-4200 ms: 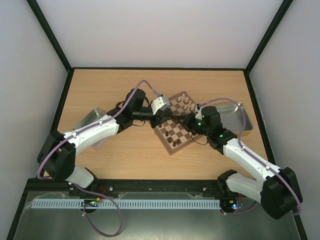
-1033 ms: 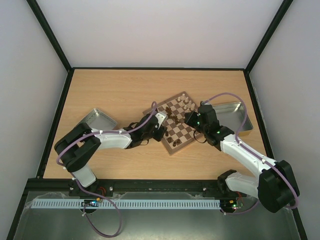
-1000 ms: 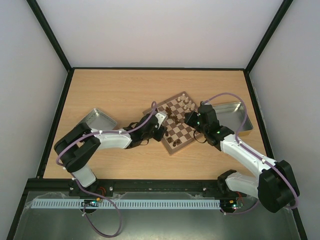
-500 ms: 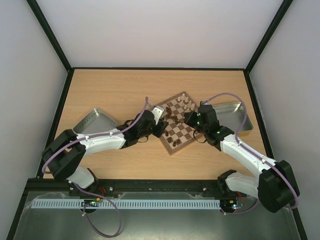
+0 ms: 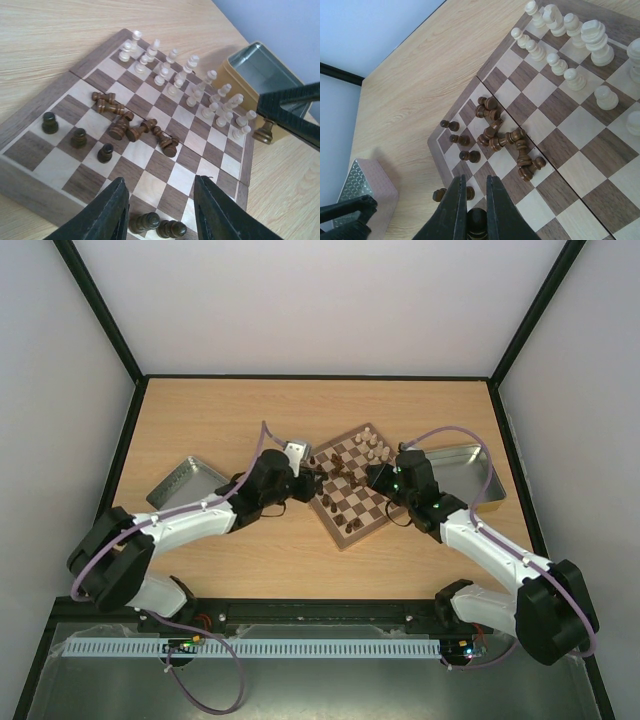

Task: Set up the chess pieces on the board
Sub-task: Place the chess piece on the chessboard.

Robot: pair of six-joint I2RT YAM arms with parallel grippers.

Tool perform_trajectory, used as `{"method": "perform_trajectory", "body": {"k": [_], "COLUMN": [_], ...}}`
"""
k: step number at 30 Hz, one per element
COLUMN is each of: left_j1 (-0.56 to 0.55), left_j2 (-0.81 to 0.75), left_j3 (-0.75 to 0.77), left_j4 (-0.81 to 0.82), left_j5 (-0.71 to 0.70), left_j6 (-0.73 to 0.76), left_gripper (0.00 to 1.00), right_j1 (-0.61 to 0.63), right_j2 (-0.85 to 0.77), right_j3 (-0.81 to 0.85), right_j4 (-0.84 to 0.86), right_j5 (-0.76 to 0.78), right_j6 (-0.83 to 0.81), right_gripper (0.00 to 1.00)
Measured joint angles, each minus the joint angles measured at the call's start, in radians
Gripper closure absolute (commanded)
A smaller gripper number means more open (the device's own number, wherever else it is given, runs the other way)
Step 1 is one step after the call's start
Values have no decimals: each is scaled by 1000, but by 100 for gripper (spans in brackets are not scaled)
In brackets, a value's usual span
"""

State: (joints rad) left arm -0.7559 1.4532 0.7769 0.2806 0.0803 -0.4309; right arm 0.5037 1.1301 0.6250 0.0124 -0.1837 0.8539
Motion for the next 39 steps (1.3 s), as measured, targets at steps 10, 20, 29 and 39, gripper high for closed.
{"method": "perform_trajectory", "body": {"k": [10,20,29,39], "left_j1": [58,58,58,58], "left_j2": [-101,-112,-102,-61], "left_j3": [-98,-166,-167,-145], "left_j4": [62,214,282,280], "left_j5": [21,160,277,320], "left_j6": [-66,-93,-100,-111], "left_gripper": [47,37,58,67], "right_j1": [0,42,94,100], "right_j2": [45,158,175,175], "right_j3": [-5,-13,-13,-11], "right_j4": [64,288,414,439], "right_j5": [-68,-233,-295,-335], "right_j6": [32,234,381,415], "right_gripper": [98,98,98,98]}}
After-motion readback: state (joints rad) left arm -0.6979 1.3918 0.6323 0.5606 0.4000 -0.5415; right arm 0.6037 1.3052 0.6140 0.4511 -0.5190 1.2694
